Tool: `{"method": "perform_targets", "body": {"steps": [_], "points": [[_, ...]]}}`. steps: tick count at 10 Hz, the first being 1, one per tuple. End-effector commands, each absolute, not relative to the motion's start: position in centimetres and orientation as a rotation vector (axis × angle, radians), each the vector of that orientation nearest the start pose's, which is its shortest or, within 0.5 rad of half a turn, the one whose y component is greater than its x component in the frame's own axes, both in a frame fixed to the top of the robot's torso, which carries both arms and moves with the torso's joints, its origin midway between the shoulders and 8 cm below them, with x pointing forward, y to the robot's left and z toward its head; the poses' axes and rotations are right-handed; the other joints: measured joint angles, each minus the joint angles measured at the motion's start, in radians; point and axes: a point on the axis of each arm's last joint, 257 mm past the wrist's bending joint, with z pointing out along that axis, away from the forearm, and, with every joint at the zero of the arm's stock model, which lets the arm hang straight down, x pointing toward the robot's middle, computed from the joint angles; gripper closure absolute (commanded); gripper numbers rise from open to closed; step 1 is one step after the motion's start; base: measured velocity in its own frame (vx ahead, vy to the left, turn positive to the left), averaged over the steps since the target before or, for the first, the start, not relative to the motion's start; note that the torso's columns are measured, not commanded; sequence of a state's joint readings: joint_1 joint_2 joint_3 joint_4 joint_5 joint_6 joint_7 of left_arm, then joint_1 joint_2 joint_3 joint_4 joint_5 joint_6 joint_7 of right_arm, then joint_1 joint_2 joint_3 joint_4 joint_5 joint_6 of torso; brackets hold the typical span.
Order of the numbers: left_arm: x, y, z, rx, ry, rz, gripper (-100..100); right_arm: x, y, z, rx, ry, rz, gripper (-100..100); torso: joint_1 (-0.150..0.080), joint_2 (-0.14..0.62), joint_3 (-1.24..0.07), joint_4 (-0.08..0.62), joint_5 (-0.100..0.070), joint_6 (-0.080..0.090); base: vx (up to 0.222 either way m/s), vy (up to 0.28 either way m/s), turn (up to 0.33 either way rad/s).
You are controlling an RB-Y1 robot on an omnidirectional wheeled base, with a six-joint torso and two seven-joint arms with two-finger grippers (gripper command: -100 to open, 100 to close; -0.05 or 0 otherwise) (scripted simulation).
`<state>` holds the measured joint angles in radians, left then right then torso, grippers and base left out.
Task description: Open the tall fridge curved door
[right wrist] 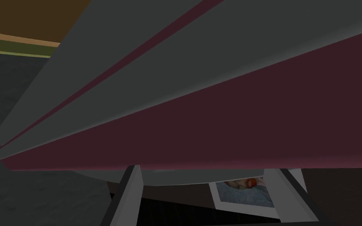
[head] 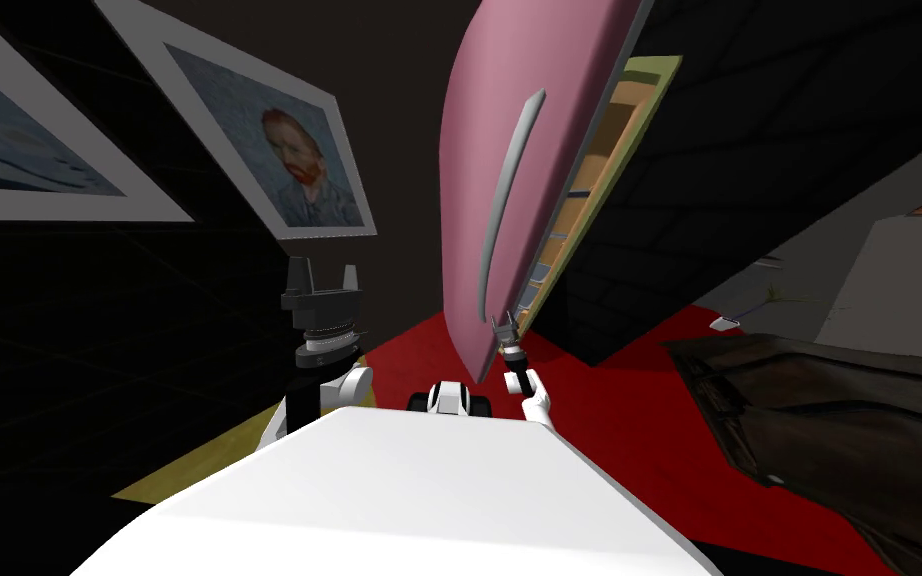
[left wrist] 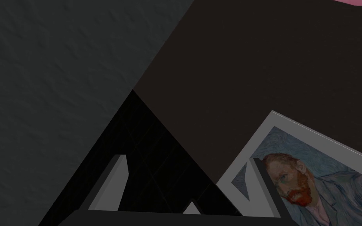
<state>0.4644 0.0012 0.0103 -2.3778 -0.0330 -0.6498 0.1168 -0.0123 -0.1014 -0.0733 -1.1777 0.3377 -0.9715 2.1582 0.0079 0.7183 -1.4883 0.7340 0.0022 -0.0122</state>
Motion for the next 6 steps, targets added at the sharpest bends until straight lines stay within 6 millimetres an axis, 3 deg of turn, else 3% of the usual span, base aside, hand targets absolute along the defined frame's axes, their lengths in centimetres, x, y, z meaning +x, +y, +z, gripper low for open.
{"method": "perform_targets", "body": {"steps": [1,3,6], "points": [[29.3,26.2,10.0,-0.437,0.419,-1.452,0,47.8,-21.3,-18.7,-0.685,0.842,-0.690,100,0.001,0.002,0.002,0.000,0.000,0.003,-0.107,0.329,-0.118],[29.3,26.2,10.0,-0.437,0.419,-1.452,0,47.5,-21.8,-18.8,-0.668,0.850,-0.714,100,-0.015,0.005,0.003,0.001,-0.003,0.006,-0.053,0.152,-0.070],[29.3,26.2,10.0,-0.437,0.419,-1.452,0,47.6,-22.3,-18.6,-0.648,0.863,-0.761,100,0.002,0.006,0.004,0.000,0.000,0.002,-0.023,0.319,-0.100]]}}
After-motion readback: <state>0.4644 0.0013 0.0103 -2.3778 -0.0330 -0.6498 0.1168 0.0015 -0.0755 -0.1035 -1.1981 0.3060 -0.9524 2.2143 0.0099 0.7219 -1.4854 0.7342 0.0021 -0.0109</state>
